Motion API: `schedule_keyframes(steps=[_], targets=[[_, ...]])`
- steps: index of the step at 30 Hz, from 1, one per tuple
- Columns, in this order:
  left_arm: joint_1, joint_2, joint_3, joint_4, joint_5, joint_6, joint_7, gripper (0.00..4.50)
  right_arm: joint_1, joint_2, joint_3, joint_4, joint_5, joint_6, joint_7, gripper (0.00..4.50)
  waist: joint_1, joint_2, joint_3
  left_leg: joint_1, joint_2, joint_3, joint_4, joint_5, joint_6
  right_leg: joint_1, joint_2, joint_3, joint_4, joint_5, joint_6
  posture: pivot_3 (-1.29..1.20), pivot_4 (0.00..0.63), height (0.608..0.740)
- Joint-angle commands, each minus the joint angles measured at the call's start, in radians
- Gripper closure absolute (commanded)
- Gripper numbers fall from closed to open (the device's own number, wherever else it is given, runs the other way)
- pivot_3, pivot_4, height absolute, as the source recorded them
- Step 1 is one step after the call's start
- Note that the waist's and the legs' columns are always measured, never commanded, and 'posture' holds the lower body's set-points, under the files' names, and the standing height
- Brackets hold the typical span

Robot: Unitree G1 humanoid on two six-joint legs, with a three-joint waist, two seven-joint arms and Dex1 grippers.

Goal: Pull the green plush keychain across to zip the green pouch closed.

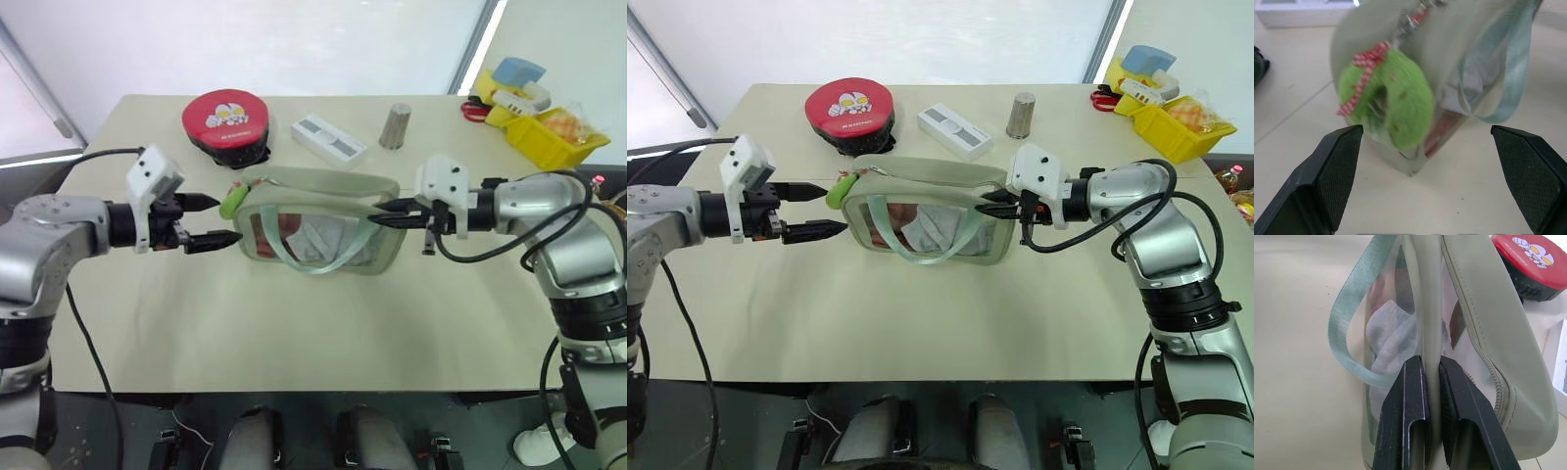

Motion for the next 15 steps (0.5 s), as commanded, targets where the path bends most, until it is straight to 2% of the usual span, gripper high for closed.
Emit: schedule_keyframes(steps=[1, 3, 10, 15], targets=[[-0.021, -0.017, 0.013, 0.007, 0.021, -0.051, 0.029, 0.25, -0.016, 0.006, -0.001, -0.01, 0.002, -0.005, -0.004, 4.24, 0.0, 0.0, 0.0, 0.0, 0.0, 0.0, 0.0, 0.0, 0.0, 0.0, 0.0, 0.0, 0.0, 0.0, 0.0, 0.0, 0.15, 0.74], [-0.036, -0.026, 0.017, 0.013, 0.016, -0.05, 0.036, 0.87, -0.014, 0.009, 0.0, -0.002, -0.001, -0.011, -0.006, 4.24, 0.0, 0.0, 0.0, 0.0, 0.0, 0.0, 0.0, 0.0, 0.0, 0.0, 0.0, 0.0, 0.0, 0.0, 0.0, 0.0, 0.15, 0.74], [-0.038, -0.018, 0.024, 0.022, 0.01, -0.052, 0.03, 4.46, -0.025, 0.02, 0.0, 0.004, -0.001, -0.008, -0.014, 4.24, -0.002, 0.0, 0.0, 0.0, 0.0, 0.0, 0.0, 0.0, 0.0, 0.0, 0.0, 0.0, 0.0, 0.0, 0.0, 0.0, 0.15, 0.74], [-0.095, -0.001, 0.039, 0.052, -0.015, -0.02, 0.013, 4.46, -0.027, 0.024, -0.002, 0.007, -0.003, -0.007, -0.017, 4.24, -0.002, 0.0, 0.0, 0.0, 0.0, 0.0, 0.0, 0.0, 0.0, 0.0, 0.0, 0.0, 0.0, 0.0, 0.0, 0.0, 0.15, 0.74]])
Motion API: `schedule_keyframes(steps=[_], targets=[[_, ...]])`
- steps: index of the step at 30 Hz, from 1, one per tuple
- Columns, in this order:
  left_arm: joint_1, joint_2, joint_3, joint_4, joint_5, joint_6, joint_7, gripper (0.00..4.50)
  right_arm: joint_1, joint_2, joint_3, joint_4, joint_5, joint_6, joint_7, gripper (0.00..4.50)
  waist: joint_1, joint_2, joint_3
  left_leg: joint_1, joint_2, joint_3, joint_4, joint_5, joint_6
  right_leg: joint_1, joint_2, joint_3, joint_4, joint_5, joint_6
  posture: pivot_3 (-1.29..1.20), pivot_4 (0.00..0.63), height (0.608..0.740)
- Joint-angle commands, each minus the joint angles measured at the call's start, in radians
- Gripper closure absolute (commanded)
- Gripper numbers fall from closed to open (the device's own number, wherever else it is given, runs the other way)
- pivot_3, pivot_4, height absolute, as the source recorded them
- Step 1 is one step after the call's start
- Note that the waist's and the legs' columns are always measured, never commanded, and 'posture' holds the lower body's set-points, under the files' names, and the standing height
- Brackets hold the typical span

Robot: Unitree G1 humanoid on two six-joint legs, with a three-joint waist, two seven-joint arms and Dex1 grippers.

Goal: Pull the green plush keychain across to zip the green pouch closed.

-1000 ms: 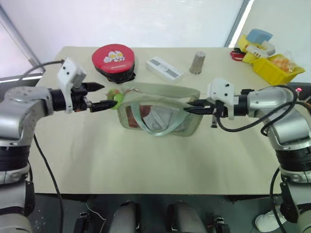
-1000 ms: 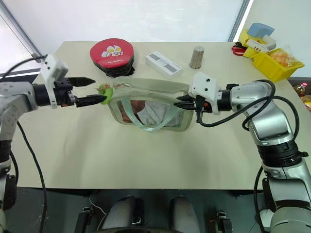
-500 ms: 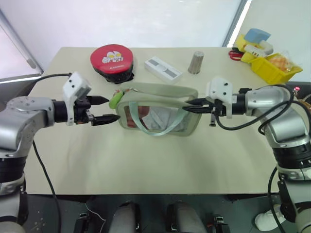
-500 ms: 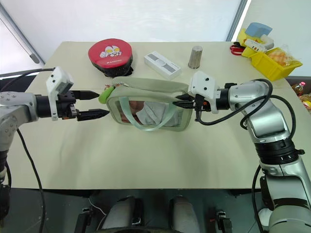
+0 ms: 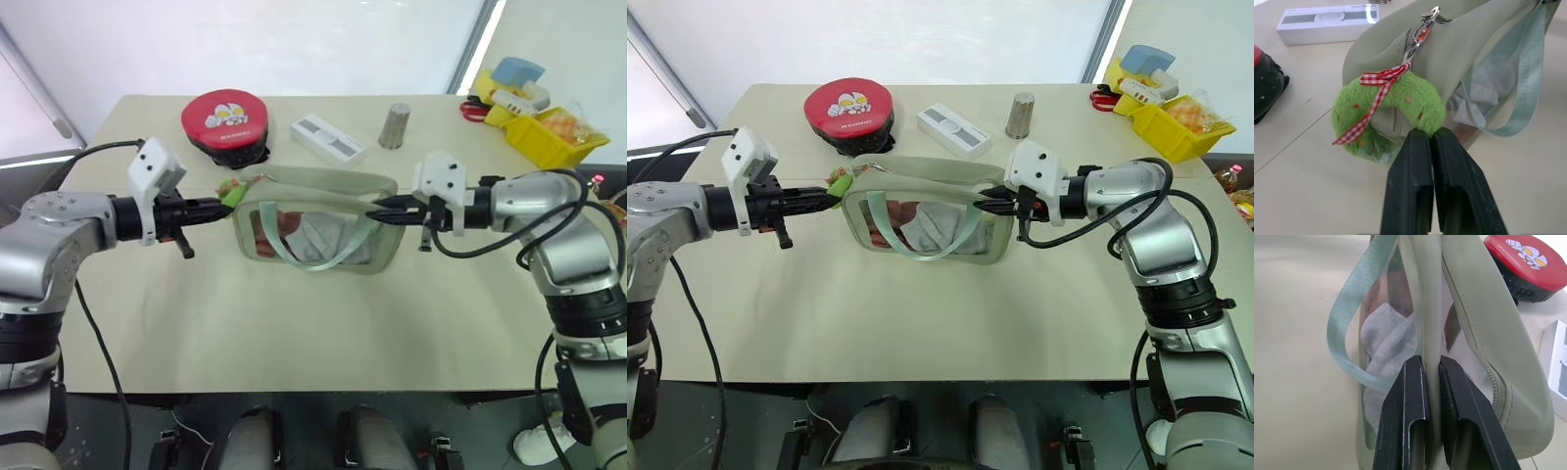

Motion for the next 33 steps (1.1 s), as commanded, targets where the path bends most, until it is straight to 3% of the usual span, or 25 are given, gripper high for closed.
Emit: schedule_keyframes(steps=[1, 5, 10, 18, 21, 27, 28, 33], targets=[[-0.081, 0.035, 0.045, 0.019, -0.038, 0.03, -0.023, 4.46, -0.02, 0.005, -0.003, -0.008, 0.004, -0.004, -0.003, 4.24, 0.001, 0.0, 0.0, 0.0, 0.0, 0.0, 0.0, 0.0, 0.0, 0.0, 0.0, 0.0, 0.0, 0.0, 0.0, 0.0, 0.15, 0.74], [-0.178, 0.072, 0.037, 0.072, -0.053, 0.043, -0.068, 4.46, -0.02, 0.007, -0.004, -0.007, 0.002, -0.006, -0.007, 4.24, -0.001, 0.0, 0.0, 0.0, 0.0, 0.0, 0.0, 0.0, 0.0, 0.0, 0.0, 0.0, 0.0, 0.0, 0.0, 0.0, 0.15, 0.74], [-0.293, 0.009, -0.034, 0.055, -0.048, 0.036, -0.06, 4.46, -0.029, 0.015, 0.0, 0.002, -0.004, -0.009, -0.012, 4.24, 0.003, 0.0, 0.0, 0.0, 0.0, 0.0, 0.0, 0.0, 0.0, 0.0, 0.0, 0.0, 0.0, 0.0, 0.0, 0.0, 0.15, 0.74], [-0.244, -0.033, -0.153, -0.006, 0.028, -0.058, -0.097, 4.46, -0.023, 0.032, 0.001, -0.013, -0.007, -0.001, -0.027, 4.24, -0.003, 0.0, 0.0, 0.0, 0.0, 0.0, 0.0, 0.0, 0.0, 0.0, 0.001, 0.001, 0.0, 0.0, 0.0, 0.0, 0.15, 0.74], [-0.255, -0.052, -0.173, 0.023, 0.074, -0.111, -0.087, 3.54, -0.021, 0.036, 0.002, -0.014, -0.006, 0.001, -0.033, 4.24, 0.0, 0.0, 0.0, 0.0, 0.0, 0.0, 0.0, 0.0, 0.0, 0.0, 0.001, 0.001, 0.0, 0.0, 0.0, 0.0, 0.15, 0.74], [-0.284, -0.039, -0.155, 0.049, 0.101, -0.131, -0.09, 0.4, -0.016, 0.037, 0.003, -0.023, 0.0, 0.007, -0.032, 4.24, -0.001, 0.0, 0.0, 0.0, 0.0, 0.0, 0.0, 0.0, 0.0, 0.0, 0.001, 0.001, 0.0, 0.0, 0.0, 0.0, 0.15, 0.74], [-0.286, -0.03, -0.151, 0.054, 0.107, -0.126, -0.088, 0.04, -0.016, 0.037, 0.003, -0.022, 0.0, 0.007, -0.031, 4.24, -0.001, 0.0, 0.0, 0.0, 0.0, 0.0, 0.0, 0.0, 0.0, 0.0, 0.001, 0.001, 0.0, 0.0, 0.0, 0.0, 0.15, 0.74], [-0.24, 0.062, -0.1, 0.046, 0.098, -0.108, -0.125, 0.04, -0.021, 0.037, 0.004, -0.014, -0.001, 0.002, -0.027, 4.24, -0.002, 0.0, 0.0, 0.0, 0.0, 0.0, 0.0, 0.0, 0.0, 0.0, 0.001, 0.001, 0.0, 0.0, 0.0, 0.0, 0.15, 0.74]])
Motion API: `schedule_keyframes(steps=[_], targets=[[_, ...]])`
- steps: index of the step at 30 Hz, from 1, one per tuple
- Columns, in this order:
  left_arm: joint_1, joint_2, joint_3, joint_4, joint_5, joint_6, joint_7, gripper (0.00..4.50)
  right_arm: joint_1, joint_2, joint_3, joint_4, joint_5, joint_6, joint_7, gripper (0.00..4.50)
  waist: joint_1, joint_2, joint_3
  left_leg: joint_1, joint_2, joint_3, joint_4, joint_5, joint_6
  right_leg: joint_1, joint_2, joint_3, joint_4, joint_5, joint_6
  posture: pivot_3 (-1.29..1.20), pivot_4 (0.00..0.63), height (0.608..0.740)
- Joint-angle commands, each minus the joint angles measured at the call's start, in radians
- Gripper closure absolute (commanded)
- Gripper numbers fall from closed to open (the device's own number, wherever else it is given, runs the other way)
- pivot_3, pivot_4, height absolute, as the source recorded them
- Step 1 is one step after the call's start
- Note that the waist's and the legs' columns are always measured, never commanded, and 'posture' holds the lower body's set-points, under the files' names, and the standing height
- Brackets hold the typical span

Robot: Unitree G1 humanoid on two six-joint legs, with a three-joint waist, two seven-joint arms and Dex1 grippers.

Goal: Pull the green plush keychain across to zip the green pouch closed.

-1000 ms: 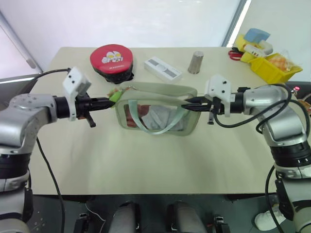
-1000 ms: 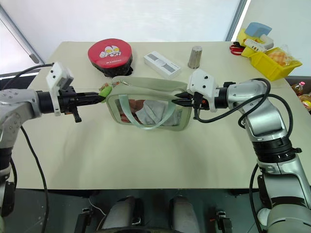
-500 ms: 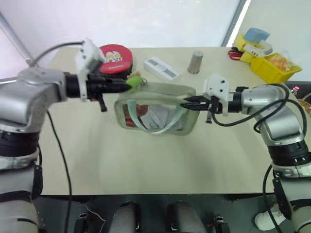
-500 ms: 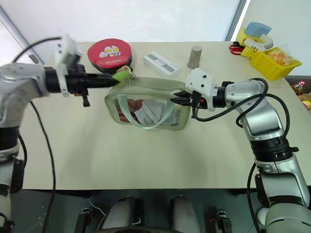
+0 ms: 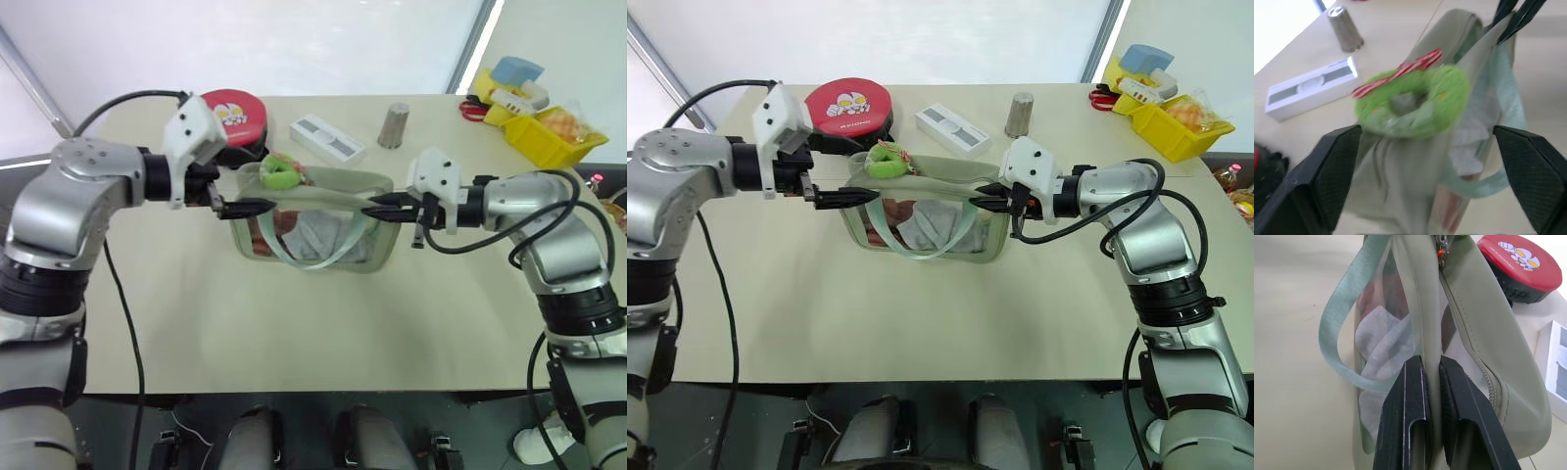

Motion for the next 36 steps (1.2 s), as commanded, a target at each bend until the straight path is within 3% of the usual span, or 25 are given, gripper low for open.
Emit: schedule_keyframes(steps=[1, 6, 13, 16, 23, 28, 31, 33, 36], targets=[[0.029, 0.061, 0.075, -0.023, -0.011, 0.004, -0.023, 0.04, -0.011, 0.005, 0.0, -0.022, 0.008, -0.01, 0.003, 4.24, 0.0, 0.0, 0.0, 0.0, 0.0, 0.0, 0.0, 0.0, 0.0, 0.0, 0.0, 0.0, 0.0, 0.0, 0.0, 0.0, 0.15, 0.74], [0.167, 0.068, 0.113, -0.028, 0.005, -0.031, 0.005, 0.04, -0.017, 0.009, 0.005, -0.019, 0.006, -0.014, 0.008, 4.24, 0.003, 0.0, 0.0, 0.0, 0.0, 0.0, 0.0, 0.0, 0.0, 0.0, 0.0, 0.0, 0.0, 0.0, 0.0, 0.0, 0.15, 0.74], [0.196, -0.039, 0.091, -0.034, 0.019, -0.054, 0.077, 0.04, -0.01, 0.007, 0.004, -0.04, 0.01, -0.001, 0.014, 4.24, 0.006, 0.0, 0.0, 0.0, 0.0, 0.0, 0.0, 0.0, 0.0, 0.001, -0.001, 0.0, 0.0, 0.0, 0.0, 0.0, 0.15, 0.74], [0.203, -0.042, 0.093, -0.045, 0.013, -0.053, 0.065, 0.92, -0.005, 0.004, 0.003, -0.049, 0.011, 0.004, 0.012, 4.24, 0.002, 0.0, 0.0, 0.0, 0.0, 0.0, 0.0, 0.0, 0.0, 0.001, 0.0, 0.0, 0.0, 0.0, 0.0, 0.0, 0.15, 0.74], [0.226, -0.031, 0.094, -0.064, 0.011, -0.05, 0.053, 4.42, 0.003, 0.006, -0.004, -0.077, 0.02, 0.024, 0.001, 4.24, 0.003, 0.0, 0.0, 0.0, 0.0, 0.0, 0.0, 0.0, 0.0, 0.0, 0.0, 0.0, 0.0, 0.0, 0.0, 0.0, 0.15, 0.74], [0.225, -0.045, 0.071, -0.055, 0.038, -0.055, 0.077, 4.47, 0.006, -0.001, -0.014, -0.087, 0.031, 0.044, 0.004, 4.24, 0.003, 0.0, 0.0, 0.0, 0.0, 0.0, 0.0, 0.0, 0.0, 0.0, 0.0, 0.0, 0.0, 0.0, 0.0, 0.0, 0.15, 0.74], [0.225, -0.052, 0.069, -0.062, 0.036, -0.05, 0.08, 4.5, -0.006, -0.017, -0.022, -0.078, 0.03, 0.04, 0.011, 3.33, 0.004, 0.0, 0.0, 0.0, 0.0, 0.0, 0.0, 0.0, 0.0, 0.0, 0.0, 0.0, 0.0, 0.0, 0.0, 0.0, 0.15, 0.74], [0.221, -0.054, 0.072, -0.063, 0.033, -0.046, 0.082, 4.5, -0.034, -0.026, -0.03, -0.067, 0.031, 0.032, 0.016, 2.39, 0.006, 0.0, 0.0, 0.0, 0.0, 0.0, 0.0, 0.0, 0.0, 0.0, -0.001, 0.0, 0.0, 0.0, 0.0, 0.0, 0.15, 0.74], [0.222, -0.055, 0.078, -0.072, 0.025, -0.038, 0.083, 4.5, -0.087, -0.023, -0.047, -0.062, 0.06, 0.045, 0.019, 2.39, 0.005, 0.0, 0.0, 0.0, 0.0, 0.0, 0.0, 0.0, 0.0, 0.001, -0.001, 0.0, 0.0, 0.0, 0.0, 0.0, 0.15, 0.74]])
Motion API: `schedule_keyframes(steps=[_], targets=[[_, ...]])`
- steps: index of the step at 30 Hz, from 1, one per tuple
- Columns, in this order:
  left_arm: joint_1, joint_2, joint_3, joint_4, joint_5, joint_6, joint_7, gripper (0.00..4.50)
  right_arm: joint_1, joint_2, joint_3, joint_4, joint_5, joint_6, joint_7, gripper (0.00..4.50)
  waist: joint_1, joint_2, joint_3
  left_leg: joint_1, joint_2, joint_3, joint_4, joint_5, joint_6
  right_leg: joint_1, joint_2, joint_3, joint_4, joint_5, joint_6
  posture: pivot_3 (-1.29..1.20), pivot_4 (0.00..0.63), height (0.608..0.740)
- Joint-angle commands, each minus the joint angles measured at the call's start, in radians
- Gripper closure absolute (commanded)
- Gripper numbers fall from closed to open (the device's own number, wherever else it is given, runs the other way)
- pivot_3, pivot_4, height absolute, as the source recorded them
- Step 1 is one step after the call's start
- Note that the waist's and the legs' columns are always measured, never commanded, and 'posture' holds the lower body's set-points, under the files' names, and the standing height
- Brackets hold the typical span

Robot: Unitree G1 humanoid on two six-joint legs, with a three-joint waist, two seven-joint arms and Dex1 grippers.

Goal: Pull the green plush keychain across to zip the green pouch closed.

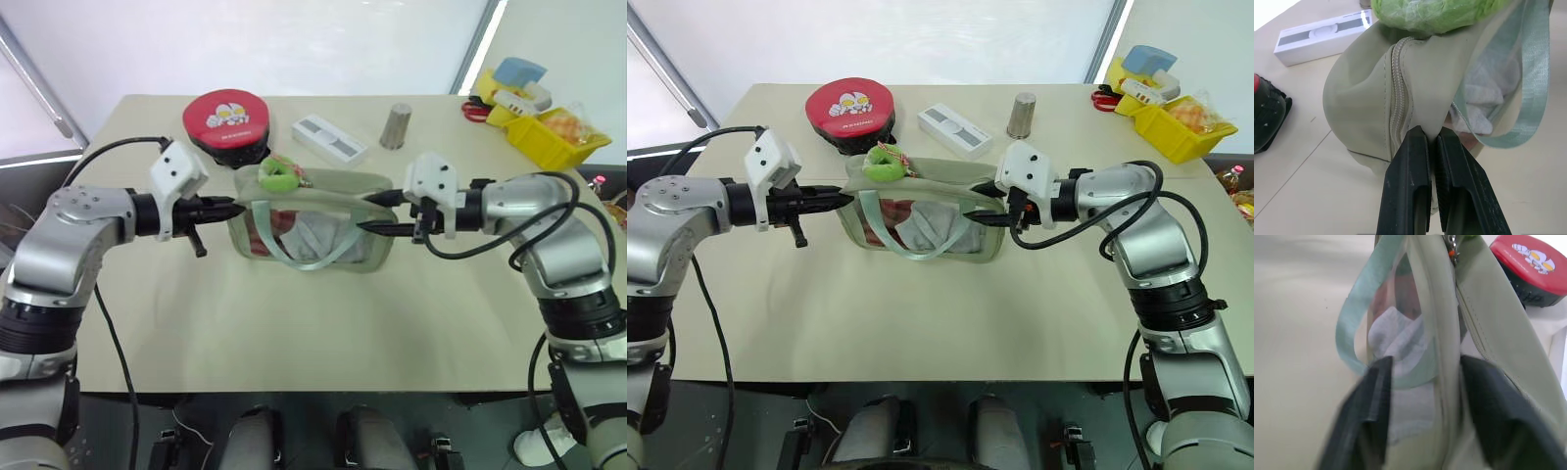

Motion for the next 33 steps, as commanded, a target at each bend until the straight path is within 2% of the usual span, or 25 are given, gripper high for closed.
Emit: schedule_keyframes(steps=[1, 4, 8, 13, 19, 25, 29, 30, 33], targets=[[-0.003, 0.002, 0.005, -0.032, -0.004, 0.006, 0.0, 4.5, -0.085, 0.004, -0.051, -0.026, 0.049, 0.005, 0.001, 2.39, -0.001, 0.0, 0.0, 0.0, 0.0, 0.0, 0.0, 0.0, 0.0, 0.0, 0.0, 0.0, 0.0, 0.0, 0.0, 0.0, 0.15, 0.74], [-0.005, 0.003, 0.004, -0.03, -0.002, 0.006, 0.0, 4.5, -0.14, 0.065, -0.028, -0.056, 0.068, 0.03, -0.039, 2.39, -0.001, 0.0, 0.0, 0.0, 0.0, 0.0, 0.0, 0.0, 0.0, 0.0, 0.0, 0.0, 0.0, 0.0, 0.0, 0.0, 0.15, 0.74], [-0.017, -0.001, 0.0, -0.024, -0.002, 0.01, 0.001, 4.5, -0.172, 0.18, 0.059, -0.061, 0.021, 0.015, -0.103, 2.39, -0.001, 0.0, 0.0, 0.0, 0.0, 0.0, 0.0, 0.0, 0.0, 0.0, 0.0, 0.0, 0.0, 0.0, 0.0, 0.0, 0.15, 0.74], [-0.021, 0.001, 0.003, -0.031, -0.004, 0.016, 0.002, 4.5, -0.209, 0.258, 0.147, 0.082, -0.101, -0.116, -0.151, 2.39, 0.001, 0.0, 0.0, 0.0, -0.001, 0.0, 0.0, 0.0, 0.0, 0.0, -0.001, 0.0, 0.0, 0.0, 0.0, 0.0, 0.15, 0.74], [-0.008, 0.006, 0.011, -0.048, -0.007, 0.025, 0.007, 4.5, -0.277, 0.33, 0.163, 0.235, -0.164, -0.215, -0.188, 2.39, -0.004, 0.0, 0.0, 0.0, -0.001, 0.0, 0.0, 0.0, 0.0, 0.0, 0.0, 0.0, 0.0, 0.0, 0.0, 0.0, 0.15, 0.74], [-0.013, 0.004, 0.015, -0.044, -0.005, 0.026, 0.017, 4.5, -0.301, 0.375, 0.146, 0.279, -0.15, -0.219, -0.175, 2.39, -0.003, 0.0, 0.0, 0.0, -0.001, 0.0, 0.0, 0.0, 0.0, 0.0, -0.001, 0.0, 0.0, 0.0, 0.0, 0.0, 0.15, 0.74], [-0.013, 0.003, 0.013, -0.039, -0.003, 0.023, 0.019, 4.5, -0.306, 0.385, 0.111, 0.265, -0.099, -0.158, -0.158, 4.21, -0.003, 0.0, 0.0, 0.0, -0.001, 0.0, 0.0, 0.0, 0.0, 0.0, -0.001, 0.0, 0.0, 0.0, 0.0, 0.0, 0.15, 0.74], [-0.013, 0.001, 0.012, -0.039, -0.003, 0.023, 0.021, 4.5, -0.306, 0.387, 0.101, 0.26, -0.086, -0.135, -0.162, 4.43, -0.003, 0.0, 0.0, 0.0, -0.001, 0.0, 0.0, 0.0, 0.0, 0.0, -0.001, 0.0, 0.0, 0.0, 0.0, 0.0, 0.15, 0.74], [-0.012, -0.005, 0.009, -0.041, -0.004, 0.024, 0.028, 4.5, -0.31, 0.38, 0.057, 0.241, -0.056, -0.06, -0.191, 4.43, -0.003, 0.0, 0.0, 0.0, -0.001, 0.0, 0.0, 0.0, 0.0, 0.0, -0.001, 0.0, 0.0, 0.0, 0.0, 0.0, 0.15, 0.74]])
